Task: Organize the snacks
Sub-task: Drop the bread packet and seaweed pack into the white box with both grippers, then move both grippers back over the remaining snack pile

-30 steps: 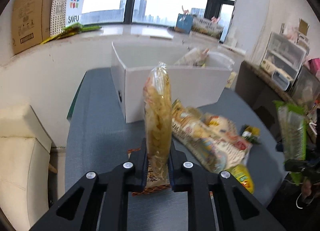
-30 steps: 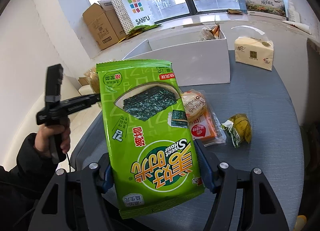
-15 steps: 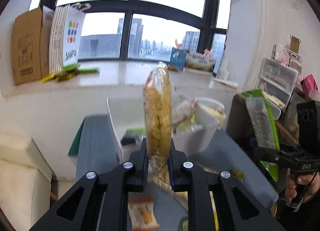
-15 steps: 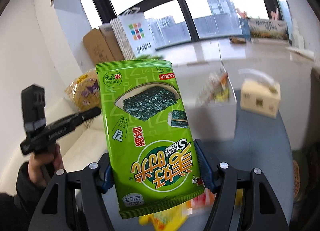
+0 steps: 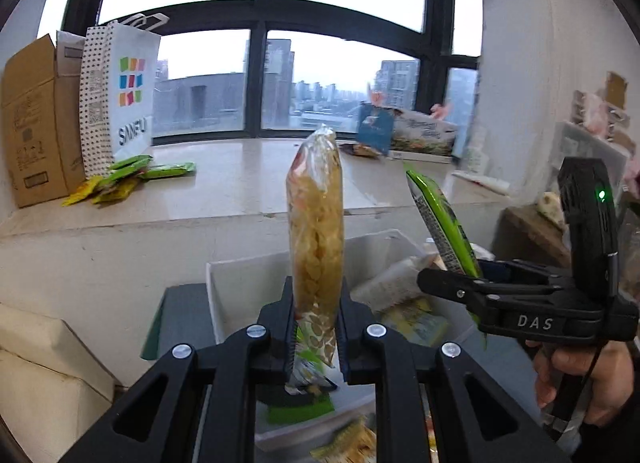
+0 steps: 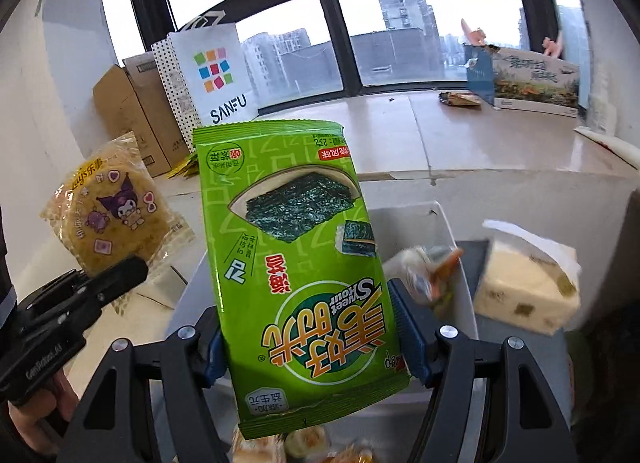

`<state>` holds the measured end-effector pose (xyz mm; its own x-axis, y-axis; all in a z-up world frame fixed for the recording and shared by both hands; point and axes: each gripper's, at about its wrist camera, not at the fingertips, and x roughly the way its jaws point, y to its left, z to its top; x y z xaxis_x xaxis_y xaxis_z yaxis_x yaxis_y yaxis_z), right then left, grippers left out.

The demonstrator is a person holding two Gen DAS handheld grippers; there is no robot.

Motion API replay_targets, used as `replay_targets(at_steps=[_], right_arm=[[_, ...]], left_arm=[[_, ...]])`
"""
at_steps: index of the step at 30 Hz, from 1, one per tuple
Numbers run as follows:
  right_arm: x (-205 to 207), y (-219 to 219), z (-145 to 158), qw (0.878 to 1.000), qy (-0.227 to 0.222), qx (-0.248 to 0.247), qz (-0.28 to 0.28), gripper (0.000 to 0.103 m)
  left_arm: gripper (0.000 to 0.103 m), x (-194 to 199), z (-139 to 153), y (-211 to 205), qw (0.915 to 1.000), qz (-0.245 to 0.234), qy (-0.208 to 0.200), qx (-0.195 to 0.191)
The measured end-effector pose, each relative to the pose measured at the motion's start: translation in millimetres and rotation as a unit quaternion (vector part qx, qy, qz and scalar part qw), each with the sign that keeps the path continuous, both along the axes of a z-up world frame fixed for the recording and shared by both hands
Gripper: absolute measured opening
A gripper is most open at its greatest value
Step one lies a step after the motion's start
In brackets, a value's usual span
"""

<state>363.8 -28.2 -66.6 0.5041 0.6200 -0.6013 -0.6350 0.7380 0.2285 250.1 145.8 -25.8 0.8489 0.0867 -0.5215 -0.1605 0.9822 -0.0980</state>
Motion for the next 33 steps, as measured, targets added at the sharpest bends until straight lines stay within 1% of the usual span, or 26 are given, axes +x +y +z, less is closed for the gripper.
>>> replay_targets(at_steps=[1, 2, 3, 4, 5, 6, 7, 9, 11, 14, 17, 20, 22, 25, 27, 30, 33], right_arm=[[6, 3, -1, 1.000, -0.001, -0.003, -0.002, 0.086], [11, 5, -2, 1.000, -0.002, -0.011, -0.009, 0.101], [14, 5, -4, 0.999, -0.004, -0.022, -0.027, 0.103], [16, 2, -5, 0.998, -0.007, -0.031, -0.055, 0.103], [15, -4, -6, 0.997, -0.012, -0.019, -0.070, 0.103], [14, -11, -8, 0.998, -0.011, 0.003, -0.065, 0.103], [14, -15, -9, 0.998, -0.005, 0.012, -0.058, 0.103], [11, -20, -12, 0.999, 0.005, 0.005, -0.053, 0.103], [3, -25, -11, 0.999, -0.006, -0.004, -0.053, 0.103], [-11, -30, -6, 0.999, -0.025, -0.008, -0.040, 0.103], [-24, -35, -2, 0.999, -0.029, -0.006, -0.030, 0.103], [-46, -47, 4, 0.999, -0.039, 0.011, -0.013, 0.103], [-63, -56, 5, 0.999, -0.048, 0.015, 0.001, 0.103], [-93, -69, 3, 0.998, -0.068, 0.013, 0.012, 0.103], [-113, -81, 0, 0.997, -0.069, 0.021, 0.017, 0.103], [-142, -98, -2, 0.996, -0.080, 0.030, 0.021, 0.103], [-171, -117, -7, 0.995, -0.090, 0.038, 0.015, 0.103]], left_arm=[[0.023, 3, -2, 2, 1.0000, 0.005, 0.008, -0.002], [0.033, 7, -4, 5, 0.9997, 0.018, 0.018, -0.007], [0.070, 10, -6, 10, 0.9989, 0.034, 0.030, -0.013], [0.103, 11, -8, 12, 0.9987, 0.038, 0.031, -0.016], [0.103, 9, -8, 12, 0.9989, 0.038, 0.024, -0.015], [0.103, 6, -9, 9, 0.9991, 0.036, 0.022, -0.004], [0.103, 5, -11, 6, 0.9991, 0.034, 0.026, 0.003], [0.103, 5, -15, 2, 0.9988, 0.027, 0.037, 0.014], [0.103, 1, -17, 0, 0.9989, 0.029, 0.034, 0.017], [0.103, -5, -21, -2, 0.9988, 0.022, 0.043, 0.005], [0.103, -17, -21, -10, 0.9989, 0.018, 0.043, 0.006], [0.103, -42, -20, -19, 0.9993, 0.001, 0.037, -0.003], [0.103, -65, -18, -26, 0.9998, -0.008, 0.018, -0.010], [0.103, -98, -18, -36, 0.9997, -0.016, 0.011, -0.013], [0.103, -118, -19, -41, 0.9996, -0.022, 0.010, -0.017], [0.103, -147, -21, -45, 0.9995, -0.021, 0.005, -0.022], [0.103, -175, -27, -43, 0.9990, -0.011, 0.004, -0.042]])
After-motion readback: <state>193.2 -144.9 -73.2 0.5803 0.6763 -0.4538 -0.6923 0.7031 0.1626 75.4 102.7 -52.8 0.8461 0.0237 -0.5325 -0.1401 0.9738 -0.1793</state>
